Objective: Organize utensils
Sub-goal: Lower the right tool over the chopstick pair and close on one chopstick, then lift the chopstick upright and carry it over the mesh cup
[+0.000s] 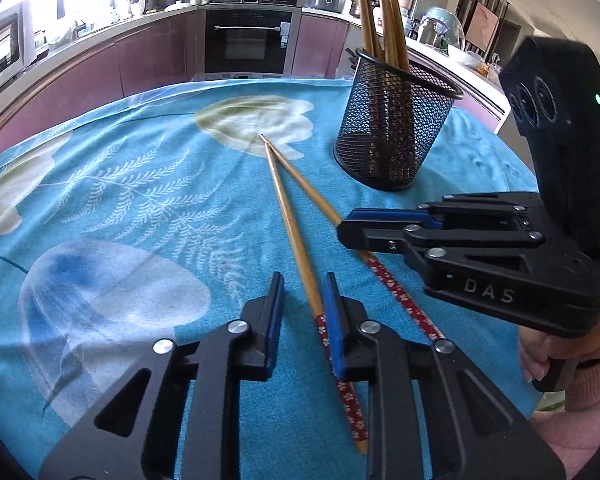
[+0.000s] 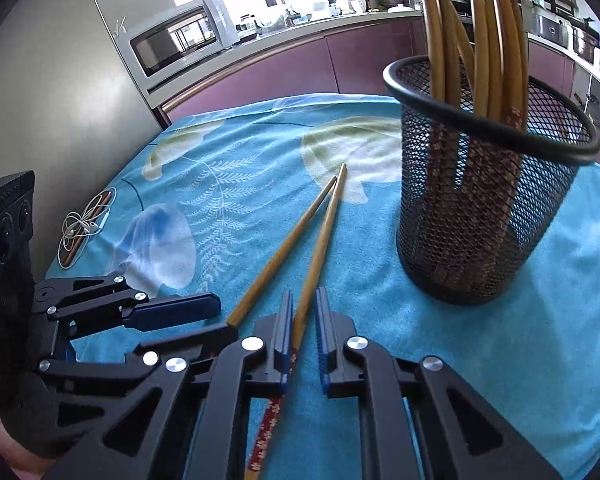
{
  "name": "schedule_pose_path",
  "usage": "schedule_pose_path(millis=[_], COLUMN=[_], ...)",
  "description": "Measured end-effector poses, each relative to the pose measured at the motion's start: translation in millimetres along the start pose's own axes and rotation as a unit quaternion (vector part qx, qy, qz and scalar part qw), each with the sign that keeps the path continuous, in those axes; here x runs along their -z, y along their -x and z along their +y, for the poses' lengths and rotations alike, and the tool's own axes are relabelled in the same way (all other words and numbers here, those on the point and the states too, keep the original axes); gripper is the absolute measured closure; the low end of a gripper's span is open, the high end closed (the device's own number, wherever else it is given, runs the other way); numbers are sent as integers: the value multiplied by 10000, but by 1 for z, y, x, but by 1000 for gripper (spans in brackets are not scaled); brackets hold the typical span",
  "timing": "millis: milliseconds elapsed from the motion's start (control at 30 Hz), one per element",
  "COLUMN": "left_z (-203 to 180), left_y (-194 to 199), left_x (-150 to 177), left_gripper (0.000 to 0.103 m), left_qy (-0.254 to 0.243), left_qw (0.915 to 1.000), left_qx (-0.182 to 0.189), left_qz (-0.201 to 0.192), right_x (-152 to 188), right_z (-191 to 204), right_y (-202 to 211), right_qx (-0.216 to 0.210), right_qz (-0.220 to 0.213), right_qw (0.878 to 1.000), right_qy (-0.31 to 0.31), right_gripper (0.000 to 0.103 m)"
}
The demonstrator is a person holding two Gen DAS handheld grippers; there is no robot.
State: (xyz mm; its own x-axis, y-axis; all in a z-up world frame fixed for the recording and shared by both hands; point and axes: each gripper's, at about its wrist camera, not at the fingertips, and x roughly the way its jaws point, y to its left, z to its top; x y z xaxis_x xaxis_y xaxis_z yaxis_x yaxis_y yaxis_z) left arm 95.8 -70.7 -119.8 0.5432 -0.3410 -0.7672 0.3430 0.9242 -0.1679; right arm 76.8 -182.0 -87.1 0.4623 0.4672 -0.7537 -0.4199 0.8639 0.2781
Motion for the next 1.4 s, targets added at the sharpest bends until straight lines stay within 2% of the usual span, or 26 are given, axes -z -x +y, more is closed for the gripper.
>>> schedule_pose_path(millis=[100,333,400,467,667,833,1100,1333,1400], left_z=[1,-4,-4,-3,-3,-4,-4,-3,-3], left_y=[0,5,5,4,-7,-15,-23,-27,-28], left_x=[1,4,3,-1,-13,-22,-30,-34,-34], left_gripper=[94,93,82,79,79,79,88,90,93], left_qy=[102,72,62,72,-43,-112,-93,37,94], left_qw=[9999,9999,10000,10000,9998,9995,9993,9995,9995], left_qx=[29,83,32,-6,-153,-267,-309,-278,-269], left_qz=[26,78,63,57,96,134,191,169,170], right_x=[6,22,23,21,9,2,-3,-2,-1], right_z=[-4,-8,-6,-7,-5,-2,-1,-9,-10], right_y=[5,21,23,25,13,4,-2,2,5], right_qx=[-29,-75,15,115,257,413,559,479,465], right_qz=[8,98,98,32,20,23,-25,-56,-71], right_qw=[9999,9998,9999,9999,9996,9988,9975,9985,9987], right_qy=[-100,-150,-80,-44,111,252,435,260,213], right_gripper=[96,96,96,93,88,87,90,97,97])
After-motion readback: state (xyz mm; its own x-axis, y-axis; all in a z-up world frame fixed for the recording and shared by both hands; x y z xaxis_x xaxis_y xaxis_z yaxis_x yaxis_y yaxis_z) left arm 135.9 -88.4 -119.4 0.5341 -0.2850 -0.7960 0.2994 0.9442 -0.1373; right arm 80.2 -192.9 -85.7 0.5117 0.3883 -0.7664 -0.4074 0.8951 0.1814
